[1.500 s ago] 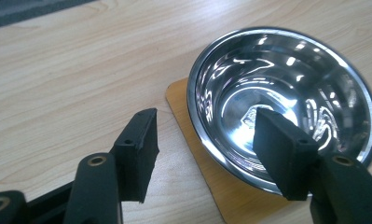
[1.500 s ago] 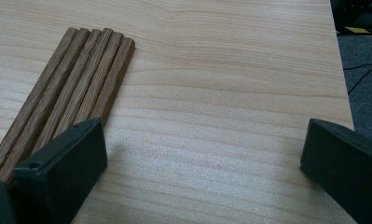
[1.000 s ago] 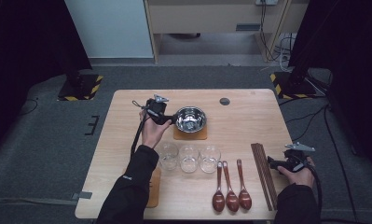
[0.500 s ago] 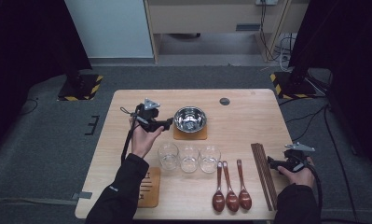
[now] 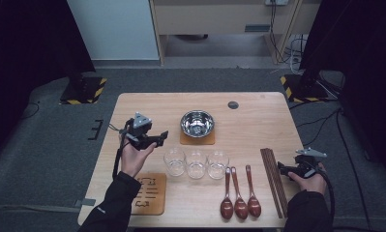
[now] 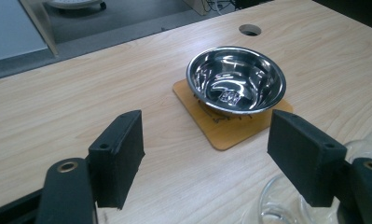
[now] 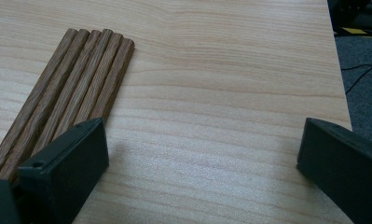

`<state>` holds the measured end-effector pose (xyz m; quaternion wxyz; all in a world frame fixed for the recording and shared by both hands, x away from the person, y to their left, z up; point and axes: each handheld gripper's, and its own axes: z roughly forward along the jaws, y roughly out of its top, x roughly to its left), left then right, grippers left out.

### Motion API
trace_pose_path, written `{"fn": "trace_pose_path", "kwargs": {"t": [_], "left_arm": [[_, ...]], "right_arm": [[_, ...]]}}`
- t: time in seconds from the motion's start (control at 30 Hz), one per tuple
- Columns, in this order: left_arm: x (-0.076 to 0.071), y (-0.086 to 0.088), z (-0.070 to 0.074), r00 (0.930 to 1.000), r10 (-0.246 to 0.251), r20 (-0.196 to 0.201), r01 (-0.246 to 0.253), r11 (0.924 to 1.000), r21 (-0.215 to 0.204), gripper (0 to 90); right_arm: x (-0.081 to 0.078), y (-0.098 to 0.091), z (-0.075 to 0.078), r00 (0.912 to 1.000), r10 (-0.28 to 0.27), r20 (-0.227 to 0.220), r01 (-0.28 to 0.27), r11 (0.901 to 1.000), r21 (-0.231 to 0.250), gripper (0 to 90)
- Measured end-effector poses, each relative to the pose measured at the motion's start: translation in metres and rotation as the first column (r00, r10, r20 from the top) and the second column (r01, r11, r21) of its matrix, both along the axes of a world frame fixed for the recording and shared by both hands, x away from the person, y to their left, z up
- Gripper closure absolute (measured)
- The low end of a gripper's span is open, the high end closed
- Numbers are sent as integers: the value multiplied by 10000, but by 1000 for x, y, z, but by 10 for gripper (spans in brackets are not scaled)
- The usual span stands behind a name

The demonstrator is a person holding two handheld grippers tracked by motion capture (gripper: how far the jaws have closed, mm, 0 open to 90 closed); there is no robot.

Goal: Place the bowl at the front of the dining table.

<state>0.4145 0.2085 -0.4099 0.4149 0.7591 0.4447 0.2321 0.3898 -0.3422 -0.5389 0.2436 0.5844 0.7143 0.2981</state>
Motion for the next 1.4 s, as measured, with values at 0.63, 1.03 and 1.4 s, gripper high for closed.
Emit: {"fn": "trace_pose_path", "kwargs": {"t": [0.63, 1.03, 1.4], "left_arm": [[-5, 47, -49, 9914, 1177, -566, -1142, 9916, 612, 222], [0, 61, -78, 9795, 1559, -1276, -1414, 9832, 1156, 215], [4, 68, -96, 9709, 1687, -1700, -1440, 9784, 1481, 208]], "right_arm": [[-4, 1, 1, 9996, 28, 288, -29, 10000, 33, 145], [-5, 5, 8, 9989, 138, 446, -137, 9999, -35, 212], [-8, 6, 18, 9959, 136, 899, -144, 9999, 85, 219]]}}
